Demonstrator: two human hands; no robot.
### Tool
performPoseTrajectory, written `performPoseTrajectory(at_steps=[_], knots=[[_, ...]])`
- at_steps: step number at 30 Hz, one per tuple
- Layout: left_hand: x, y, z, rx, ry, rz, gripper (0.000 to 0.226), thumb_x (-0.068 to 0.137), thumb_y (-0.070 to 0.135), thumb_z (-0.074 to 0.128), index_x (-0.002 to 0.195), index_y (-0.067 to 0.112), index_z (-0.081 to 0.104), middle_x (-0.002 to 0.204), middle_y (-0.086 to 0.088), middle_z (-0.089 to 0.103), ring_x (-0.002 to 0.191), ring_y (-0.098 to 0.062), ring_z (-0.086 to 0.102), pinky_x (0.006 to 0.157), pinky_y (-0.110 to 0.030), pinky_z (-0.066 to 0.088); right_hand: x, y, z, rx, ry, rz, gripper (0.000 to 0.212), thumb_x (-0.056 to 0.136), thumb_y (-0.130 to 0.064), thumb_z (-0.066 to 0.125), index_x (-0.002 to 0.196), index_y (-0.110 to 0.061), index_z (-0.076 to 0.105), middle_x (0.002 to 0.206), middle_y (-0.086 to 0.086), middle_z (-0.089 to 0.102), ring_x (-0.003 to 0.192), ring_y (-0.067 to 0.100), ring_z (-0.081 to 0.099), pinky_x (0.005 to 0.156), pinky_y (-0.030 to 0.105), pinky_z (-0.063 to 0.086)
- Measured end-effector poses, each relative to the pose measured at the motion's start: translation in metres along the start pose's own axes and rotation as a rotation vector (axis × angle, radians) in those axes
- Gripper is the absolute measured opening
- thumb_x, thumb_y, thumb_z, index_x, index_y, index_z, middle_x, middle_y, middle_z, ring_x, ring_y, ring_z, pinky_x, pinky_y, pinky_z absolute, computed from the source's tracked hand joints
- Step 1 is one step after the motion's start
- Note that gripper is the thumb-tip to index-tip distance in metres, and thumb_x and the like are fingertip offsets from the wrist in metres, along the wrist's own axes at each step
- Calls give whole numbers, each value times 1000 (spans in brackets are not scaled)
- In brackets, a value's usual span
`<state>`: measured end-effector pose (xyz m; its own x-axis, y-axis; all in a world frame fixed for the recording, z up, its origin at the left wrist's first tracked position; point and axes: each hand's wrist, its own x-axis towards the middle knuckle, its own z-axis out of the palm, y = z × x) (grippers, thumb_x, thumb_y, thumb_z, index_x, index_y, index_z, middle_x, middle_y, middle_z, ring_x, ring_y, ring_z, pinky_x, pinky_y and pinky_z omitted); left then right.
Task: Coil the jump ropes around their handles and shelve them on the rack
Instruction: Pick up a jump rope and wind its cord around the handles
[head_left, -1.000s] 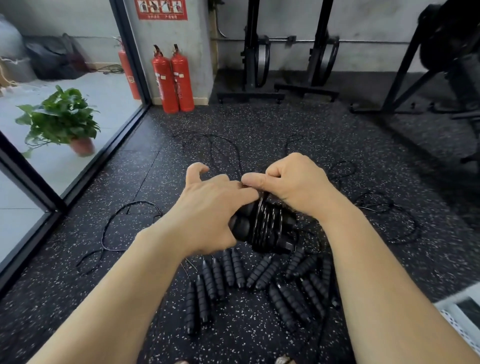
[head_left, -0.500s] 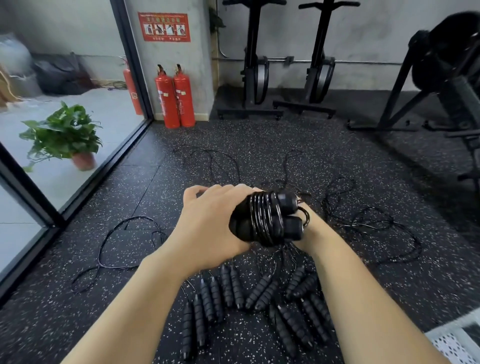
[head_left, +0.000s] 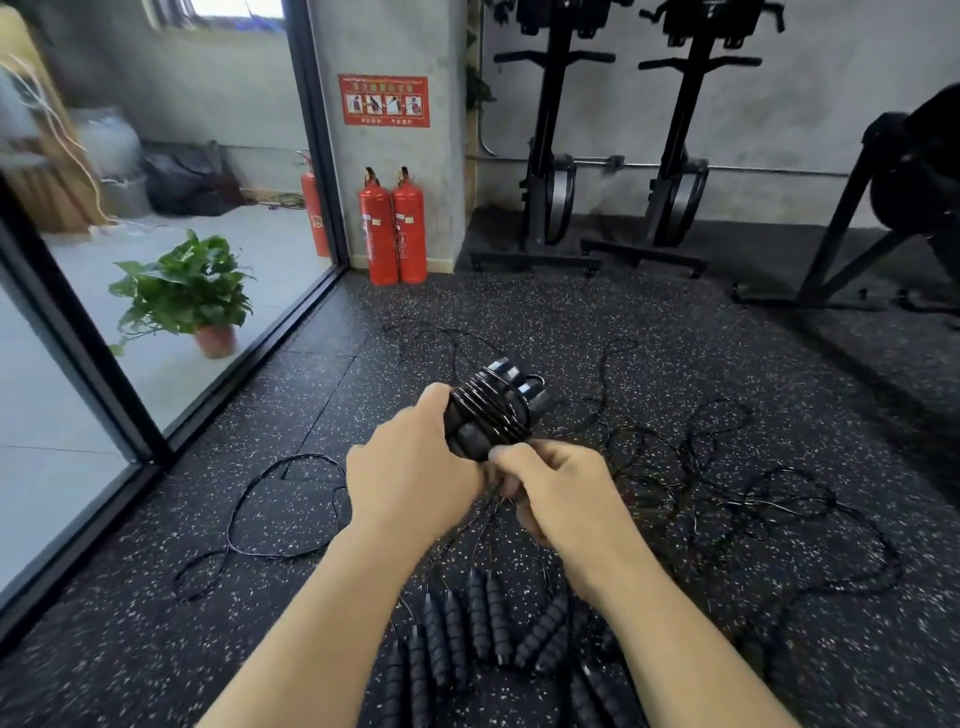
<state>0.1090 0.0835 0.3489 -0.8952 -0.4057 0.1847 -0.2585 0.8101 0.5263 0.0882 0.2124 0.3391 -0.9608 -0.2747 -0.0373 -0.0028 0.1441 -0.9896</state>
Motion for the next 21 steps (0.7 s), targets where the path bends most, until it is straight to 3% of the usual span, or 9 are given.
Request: performPoseTrajectory(at_steps=[3,6,8,11,13,15,17,21], knots=[[-1,1,2,25,25,40,30,82,42,61,105,33,44,86,9,59,84,-23,60,79,-38,47,0,-1,2,45,47,-20,46,85,-42,67,53,-13,49,51,2,36,44,11,25,43,23,21],[-2,2,-1,13,-28,63,36,78,48,63,101,30,42,81,12,56,77,-17,58,68,-32,41,2,-1,1,60,77,-36,49,87,-39,66,45,-18,52,45,-8,39,42,7,27,44,22,24],[0,1,-5,-17,-80,53,39,72,54,65,94,29,44,81,14,56,75,-10,55,66,-31,41,3,-1,1,83,65,-48,42,88,-38,66,54,-13,61,49,-5,46,45,8,33,46,24,28],[1,-5,-8,-76,-154,-5,40,60,58,65,85,30,51,82,13,63,76,-8,60,70,-31,50,3,-2,1,76,42,-52,49,88,-41,66,72,6,63,55,3,47,50,13,34,49,27,28],[1,-8,-10,-158,-182,-59,42,55,59,66,83,29,57,76,13,67,73,-10,66,71,-34,56,3,-3,2,64,50,-32,49,88,-40,64,71,6,61,48,-2,36,43,10,26,43,24,24],[0,-8,-9,-192,-162,-88,39,58,57,69,84,29,58,75,13,67,71,-11,67,71,-35,57,4,-5,2,47,35,-10,46,90,-41,60,64,-3,59,54,3,37,43,10,26,44,26,23],[2,-10,-10,-172,-99,-109,35,64,54,71,86,30,56,78,14,66,74,-10,63,70,-31,52,6,-5,0,-94,35,-36,47,94,-43,53,59,-12,49,58,8,41,47,16,31,48,30,26],[9,-25,-20,-129,-19,-199,33,68,51,71,88,30,55,81,15,63,76,-6,58,62,-27,39,-2,-10,-11,-725,209,-206,56,100,-42,41,52,-14,33,47,-3,38,46,16,34,47,30,28]])
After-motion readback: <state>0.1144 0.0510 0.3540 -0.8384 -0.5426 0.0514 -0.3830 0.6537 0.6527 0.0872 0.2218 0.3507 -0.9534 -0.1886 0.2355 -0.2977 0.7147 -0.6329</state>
